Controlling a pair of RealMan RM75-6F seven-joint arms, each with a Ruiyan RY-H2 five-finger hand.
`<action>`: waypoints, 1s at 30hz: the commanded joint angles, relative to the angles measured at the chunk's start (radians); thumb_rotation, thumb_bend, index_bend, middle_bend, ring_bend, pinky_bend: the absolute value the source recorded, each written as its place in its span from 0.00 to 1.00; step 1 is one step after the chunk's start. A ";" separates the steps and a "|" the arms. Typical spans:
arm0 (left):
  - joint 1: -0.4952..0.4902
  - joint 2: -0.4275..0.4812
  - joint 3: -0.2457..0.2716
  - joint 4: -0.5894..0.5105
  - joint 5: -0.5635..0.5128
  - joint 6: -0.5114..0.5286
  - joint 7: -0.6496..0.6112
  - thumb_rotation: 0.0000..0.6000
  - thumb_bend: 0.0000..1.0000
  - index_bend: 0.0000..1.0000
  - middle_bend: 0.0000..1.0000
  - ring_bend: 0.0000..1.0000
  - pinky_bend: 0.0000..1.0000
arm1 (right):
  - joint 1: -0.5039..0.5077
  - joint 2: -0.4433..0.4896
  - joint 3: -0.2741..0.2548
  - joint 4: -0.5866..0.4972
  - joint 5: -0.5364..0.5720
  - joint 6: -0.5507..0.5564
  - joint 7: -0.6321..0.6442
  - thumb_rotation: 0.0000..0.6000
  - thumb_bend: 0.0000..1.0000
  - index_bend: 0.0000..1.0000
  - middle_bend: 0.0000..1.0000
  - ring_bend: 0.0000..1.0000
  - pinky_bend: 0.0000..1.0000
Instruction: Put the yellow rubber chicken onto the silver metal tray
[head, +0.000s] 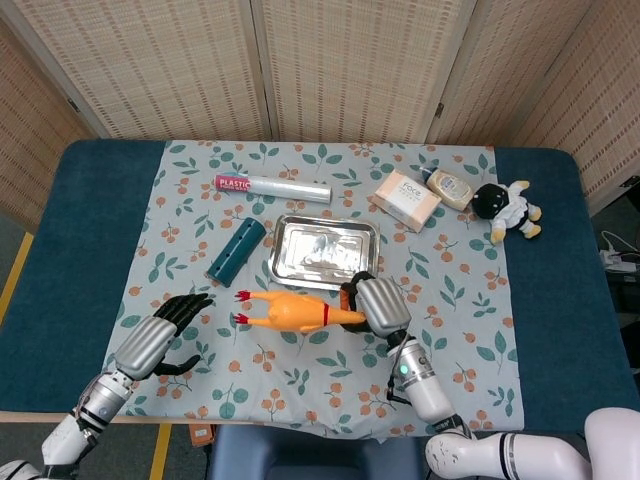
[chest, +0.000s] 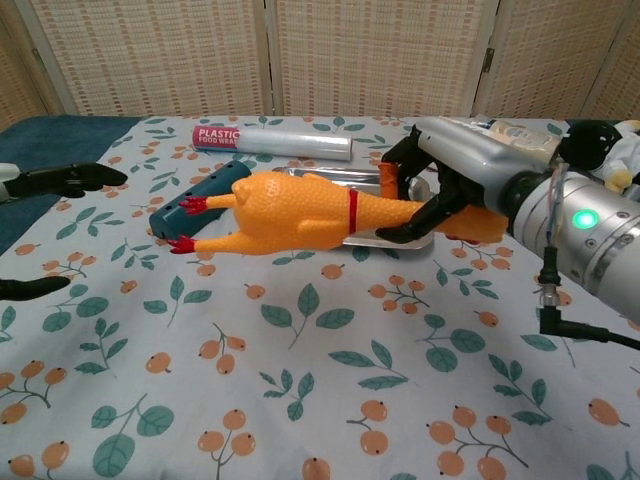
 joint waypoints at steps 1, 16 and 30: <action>-0.055 -0.079 -0.056 -0.028 -0.072 -0.052 0.114 1.00 0.32 0.00 0.00 0.00 0.05 | 0.035 -0.029 0.032 0.005 0.071 -0.021 -0.046 1.00 0.33 0.92 0.68 0.92 1.00; -0.133 -0.192 -0.079 -0.046 -0.175 -0.119 0.208 1.00 0.31 0.00 0.00 0.00 0.05 | 0.130 -0.123 0.079 0.081 0.206 -0.046 -0.114 1.00 0.33 0.92 0.68 0.92 1.00; -0.186 -0.258 -0.110 0.026 -0.230 -0.129 0.240 1.00 0.32 0.00 0.00 0.00 0.05 | 0.184 -0.180 0.086 0.075 0.231 -0.027 -0.135 1.00 0.33 0.92 0.68 0.92 1.00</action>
